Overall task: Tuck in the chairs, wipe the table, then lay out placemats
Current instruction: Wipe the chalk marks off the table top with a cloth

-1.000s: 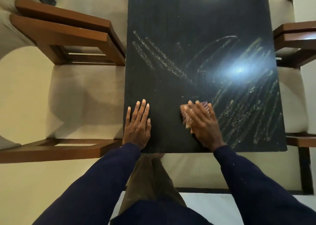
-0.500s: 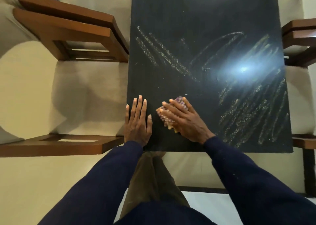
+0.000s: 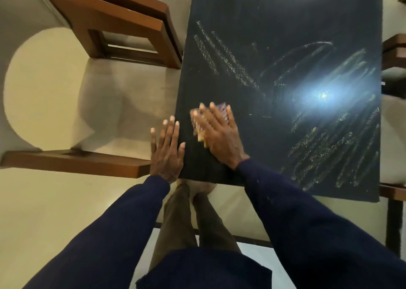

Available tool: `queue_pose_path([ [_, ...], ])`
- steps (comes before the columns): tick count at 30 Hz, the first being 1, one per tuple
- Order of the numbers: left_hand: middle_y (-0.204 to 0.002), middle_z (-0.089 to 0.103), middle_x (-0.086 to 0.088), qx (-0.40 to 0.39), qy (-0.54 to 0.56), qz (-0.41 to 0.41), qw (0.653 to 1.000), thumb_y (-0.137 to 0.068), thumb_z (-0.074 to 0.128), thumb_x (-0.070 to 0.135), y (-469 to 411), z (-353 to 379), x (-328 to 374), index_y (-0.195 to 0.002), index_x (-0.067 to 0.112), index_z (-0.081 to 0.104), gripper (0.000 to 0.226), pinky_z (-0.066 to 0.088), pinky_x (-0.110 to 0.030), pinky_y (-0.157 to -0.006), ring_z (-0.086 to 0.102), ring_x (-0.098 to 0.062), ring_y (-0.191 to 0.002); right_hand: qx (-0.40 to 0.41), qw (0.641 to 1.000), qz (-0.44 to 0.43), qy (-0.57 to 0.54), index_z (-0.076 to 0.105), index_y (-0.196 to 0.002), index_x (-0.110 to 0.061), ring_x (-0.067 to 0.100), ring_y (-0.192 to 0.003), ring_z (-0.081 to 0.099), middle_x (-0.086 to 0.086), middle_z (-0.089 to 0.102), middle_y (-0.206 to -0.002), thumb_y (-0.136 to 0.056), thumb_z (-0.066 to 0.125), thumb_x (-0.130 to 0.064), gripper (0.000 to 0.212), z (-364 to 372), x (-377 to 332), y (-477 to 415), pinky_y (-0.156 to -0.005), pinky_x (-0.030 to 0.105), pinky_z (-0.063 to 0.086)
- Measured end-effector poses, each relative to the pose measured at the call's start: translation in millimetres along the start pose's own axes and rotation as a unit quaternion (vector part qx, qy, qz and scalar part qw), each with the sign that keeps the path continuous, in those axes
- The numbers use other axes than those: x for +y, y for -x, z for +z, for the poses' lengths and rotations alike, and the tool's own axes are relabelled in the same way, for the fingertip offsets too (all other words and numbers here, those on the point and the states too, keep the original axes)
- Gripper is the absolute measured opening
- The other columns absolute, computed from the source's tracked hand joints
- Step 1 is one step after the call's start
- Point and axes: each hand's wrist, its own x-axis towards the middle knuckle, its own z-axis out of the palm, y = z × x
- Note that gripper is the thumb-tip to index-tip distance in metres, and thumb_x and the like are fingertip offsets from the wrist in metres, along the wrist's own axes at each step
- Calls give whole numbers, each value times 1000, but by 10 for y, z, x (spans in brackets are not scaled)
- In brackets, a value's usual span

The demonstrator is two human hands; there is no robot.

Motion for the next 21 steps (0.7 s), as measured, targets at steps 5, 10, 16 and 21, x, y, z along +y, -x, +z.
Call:
queue_pose_path([
  [5, -179, 4, -10, 1, -3, -14, 1000, -113, 17, 37, 203, -149, -295, -169, 12, 15, 62, 9, -62, -131, 3, -28, -165, -85, 984, -158, -11, 23, -171, -27, 33, -166, 8, 7, 14, -179, -102, 60, -39, 79, -37, 21, 1116, -128, 70, 12],
  [10, -178, 7, -10, -11, 6, 8, 1000, -114, 12, 41, 190, -139, -173, -169, 12, 17, 63, 6, -59, -132, 4, -28, -165, -36, 999, -23, 23, 30, -169, -22, 32, -165, 15, 7, 20, -178, -97, 71, -26, 82, -216, 614, 1152, -127, 70, 15],
  [16, -178, 11, -10, -26, -19, 77, 996, -115, 19, 40, 67, 55, 138, -169, 10, 20, 62, 8, -55, -133, 8, -27, -165, 43, 979, 194, 44, 30, -168, -23, 31, -164, 18, 6, 24, -177, -105, 46, -30, 66, -45, 283, 373, -128, 67, 13],
  [21, -178, 10, -11, -31, -21, 88, 995, -114, 20, 36, -44, 91, 269, -168, 8, 19, 61, 9, -52, -133, 7, -27, -165, -20, 1000, -22, 2, 24, -170, -25, 33, -166, 8, 8, 16, -178, -104, 53, -40, 74, 31, -56, 1076, -130, 69, 7],
])
